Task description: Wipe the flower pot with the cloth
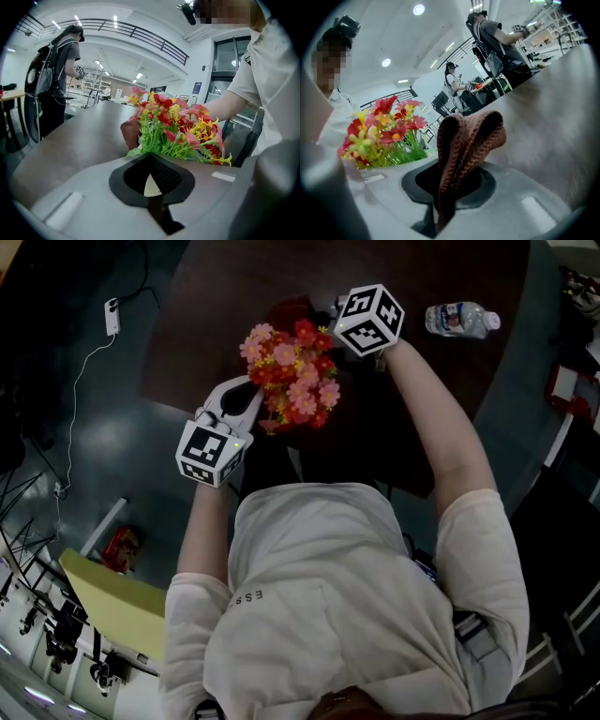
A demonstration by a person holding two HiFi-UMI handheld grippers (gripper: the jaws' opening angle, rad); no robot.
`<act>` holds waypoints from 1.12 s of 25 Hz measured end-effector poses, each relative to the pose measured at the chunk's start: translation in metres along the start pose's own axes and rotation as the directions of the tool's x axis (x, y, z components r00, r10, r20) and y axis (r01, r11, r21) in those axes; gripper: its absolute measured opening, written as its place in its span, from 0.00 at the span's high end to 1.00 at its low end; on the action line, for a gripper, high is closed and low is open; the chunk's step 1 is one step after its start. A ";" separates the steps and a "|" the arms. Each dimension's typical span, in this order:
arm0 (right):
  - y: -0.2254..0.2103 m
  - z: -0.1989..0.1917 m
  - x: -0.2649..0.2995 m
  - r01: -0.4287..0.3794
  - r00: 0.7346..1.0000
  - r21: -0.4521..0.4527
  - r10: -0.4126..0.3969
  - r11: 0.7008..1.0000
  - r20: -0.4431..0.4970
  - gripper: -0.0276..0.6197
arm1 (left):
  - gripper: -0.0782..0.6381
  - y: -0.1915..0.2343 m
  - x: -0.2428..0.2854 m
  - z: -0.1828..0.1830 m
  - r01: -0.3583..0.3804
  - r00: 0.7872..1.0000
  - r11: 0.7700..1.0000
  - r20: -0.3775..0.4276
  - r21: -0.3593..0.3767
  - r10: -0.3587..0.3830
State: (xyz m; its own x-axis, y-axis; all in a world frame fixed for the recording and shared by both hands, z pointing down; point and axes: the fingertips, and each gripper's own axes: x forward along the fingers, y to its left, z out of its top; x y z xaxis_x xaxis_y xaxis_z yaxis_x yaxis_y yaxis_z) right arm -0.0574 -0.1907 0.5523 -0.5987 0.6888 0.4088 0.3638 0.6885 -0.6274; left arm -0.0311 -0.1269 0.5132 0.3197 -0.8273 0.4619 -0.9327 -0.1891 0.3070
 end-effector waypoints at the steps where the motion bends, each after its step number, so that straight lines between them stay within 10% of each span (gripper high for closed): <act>1: 0.000 -0.003 -0.003 -0.001 1.000 0.014 0.001 1.000 0.005 0.89 | 0.87 0.000 0.000 -0.001 -0.001 1.000 1.000 0.007 -0.004 0.001; 12: 0.018 -0.068 -0.041 0.121 0.993 0.053 -0.121 0.991 0.004 0.89 | 0.87 0.006 0.001 0.000 -0.027 0.999 0.999 0.026 -0.019 0.028; 17: 0.016 -0.086 -0.067 0.318 0.945 0.115 -0.325 0.941 0.041 0.89 | 0.87 0.010 0.003 0.002 -0.045 0.999 0.999 0.015 0.000 0.045; 21: 0.028 -0.075 -0.102 0.565 0.789 0.172 -0.589 0.807 0.173 0.89 | 0.87 0.009 -0.002 -0.003 -0.003 1.000 0.999 -0.017 0.033 0.004; 28: 0.084 -0.043 -0.163 0.831 0.385 0.286 -0.865 0.476 0.322 0.89 | 0.87 0.008 -0.014 0.061 0.012 0.986 0.988 0.165 0.152 -0.037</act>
State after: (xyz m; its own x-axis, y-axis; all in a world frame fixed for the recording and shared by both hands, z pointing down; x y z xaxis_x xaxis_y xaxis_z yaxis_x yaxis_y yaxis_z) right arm 0.1015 -0.2356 0.4621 -0.7747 -0.4032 0.4871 -0.5284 0.8359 -0.1485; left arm -0.0535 -0.1494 0.4585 0.3221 -0.8955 0.3070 -0.9434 -0.2769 0.1823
